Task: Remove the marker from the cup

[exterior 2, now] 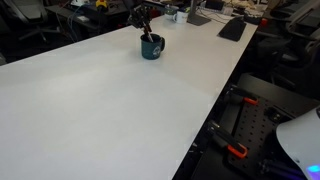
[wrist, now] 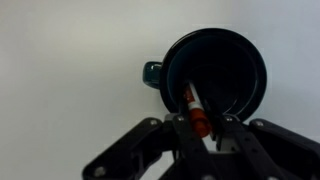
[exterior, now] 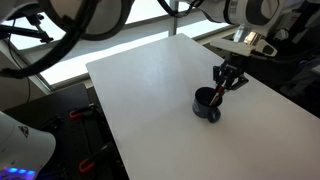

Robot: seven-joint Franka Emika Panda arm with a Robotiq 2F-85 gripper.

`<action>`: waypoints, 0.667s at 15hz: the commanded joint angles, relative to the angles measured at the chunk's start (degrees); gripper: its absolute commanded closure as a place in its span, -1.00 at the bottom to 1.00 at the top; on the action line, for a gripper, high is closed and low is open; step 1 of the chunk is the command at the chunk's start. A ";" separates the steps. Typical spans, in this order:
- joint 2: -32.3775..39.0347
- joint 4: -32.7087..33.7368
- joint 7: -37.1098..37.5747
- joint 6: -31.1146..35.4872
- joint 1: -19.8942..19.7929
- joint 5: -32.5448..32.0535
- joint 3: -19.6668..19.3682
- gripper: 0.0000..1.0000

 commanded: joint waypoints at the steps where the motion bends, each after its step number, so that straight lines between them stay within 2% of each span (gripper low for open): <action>1: -3.17 -0.47 -2.58 -0.47 -0.72 0.16 0.38 0.89; 10: -11.52 -6.66 -6.66 1.56 -0.03 -0.15 1.58 0.89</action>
